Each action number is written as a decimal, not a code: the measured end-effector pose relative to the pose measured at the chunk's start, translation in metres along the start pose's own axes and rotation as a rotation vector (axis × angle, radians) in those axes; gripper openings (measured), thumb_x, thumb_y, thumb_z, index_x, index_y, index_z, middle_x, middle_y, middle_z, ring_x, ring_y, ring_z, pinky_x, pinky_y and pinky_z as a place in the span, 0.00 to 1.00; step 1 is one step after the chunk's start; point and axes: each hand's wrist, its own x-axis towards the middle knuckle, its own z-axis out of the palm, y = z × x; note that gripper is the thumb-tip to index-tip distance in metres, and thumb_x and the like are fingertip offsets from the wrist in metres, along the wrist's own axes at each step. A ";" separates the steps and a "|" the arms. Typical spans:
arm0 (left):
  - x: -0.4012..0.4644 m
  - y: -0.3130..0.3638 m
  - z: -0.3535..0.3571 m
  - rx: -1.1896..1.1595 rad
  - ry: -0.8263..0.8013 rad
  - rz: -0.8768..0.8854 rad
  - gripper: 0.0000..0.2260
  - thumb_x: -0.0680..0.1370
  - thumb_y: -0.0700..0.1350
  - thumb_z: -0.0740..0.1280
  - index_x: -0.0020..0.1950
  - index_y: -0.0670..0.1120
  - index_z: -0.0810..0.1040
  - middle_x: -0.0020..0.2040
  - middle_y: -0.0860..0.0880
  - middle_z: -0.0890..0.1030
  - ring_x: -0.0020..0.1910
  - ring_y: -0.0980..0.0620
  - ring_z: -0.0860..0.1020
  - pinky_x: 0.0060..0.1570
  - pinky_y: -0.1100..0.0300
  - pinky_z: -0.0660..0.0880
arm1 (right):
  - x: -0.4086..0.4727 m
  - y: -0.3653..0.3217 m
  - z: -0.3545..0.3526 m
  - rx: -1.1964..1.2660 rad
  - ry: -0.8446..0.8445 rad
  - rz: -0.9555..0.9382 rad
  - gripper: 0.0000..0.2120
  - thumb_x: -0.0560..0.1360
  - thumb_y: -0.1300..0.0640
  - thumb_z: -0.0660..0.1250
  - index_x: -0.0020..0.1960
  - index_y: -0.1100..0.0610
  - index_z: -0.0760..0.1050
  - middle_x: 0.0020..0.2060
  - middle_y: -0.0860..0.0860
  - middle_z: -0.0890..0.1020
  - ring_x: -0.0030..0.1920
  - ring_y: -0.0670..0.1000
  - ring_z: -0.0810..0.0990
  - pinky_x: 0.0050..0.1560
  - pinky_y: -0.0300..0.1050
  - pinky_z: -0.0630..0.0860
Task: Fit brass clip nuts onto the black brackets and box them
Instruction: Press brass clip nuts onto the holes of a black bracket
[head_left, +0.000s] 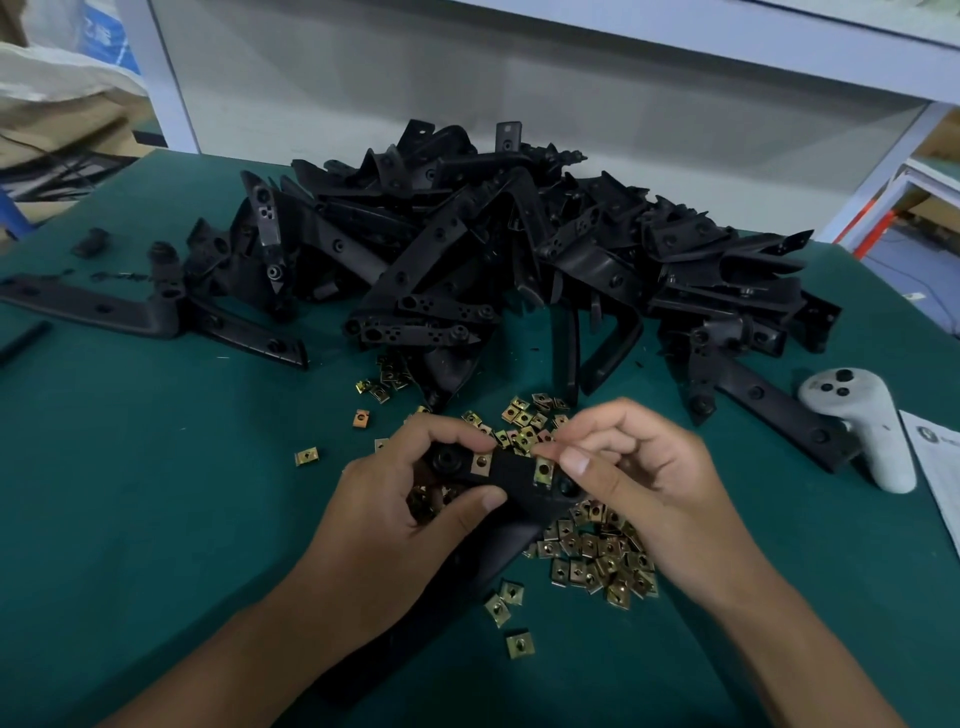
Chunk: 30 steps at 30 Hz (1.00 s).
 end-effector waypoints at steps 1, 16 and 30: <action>0.000 0.000 0.000 -0.003 0.004 0.003 0.12 0.72 0.57 0.73 0.53 0.65 0.76 0.40 0.61 0.82 0.35 0.60 0.79 0.35 0.71 0.72 | 0.000 0.000 0.000 -0.006 -0.008 0.001 0.05 0.76 0.51 0.71 0.51 0.49 0.82 0.45 0.51 0.88 0.47 0.47 0.85 0.48 0.36 0.79; 0.005 -0.010 -0.002 -0.165 0.117 0.000 0.16 0.69 0.61 0.74 0.54 0.65 0.75 0.48 0.55 0.84 0.45 0.56 0.83 0.44 0.65 0.79 | 0.000 0.016 0.004 -0.133 -0.055 -0.032 0.17 0.72 0.49 0.76 0.60 0.43 0.79 0.49 0.42 0.84 0.47 0.43 0.79 0.47 0.41 0.77; 0.000 0.003 -0.003 -0.062 0.080 -0.037 0.11 0.66 0.58 0.73 0.48 0.62 0.79 0.41 0.56 0.82 0.34 0.60 0.78 0.32 0.69 0.75 | -0.001 0.003 -0.004 -0.145 -0.085 0.015 0.09 0.77 0.50 0.73 0.56 0.44 0.80 0.52 0.40 0.81 0.51 0.42 0.79 0.52 0.38 0.73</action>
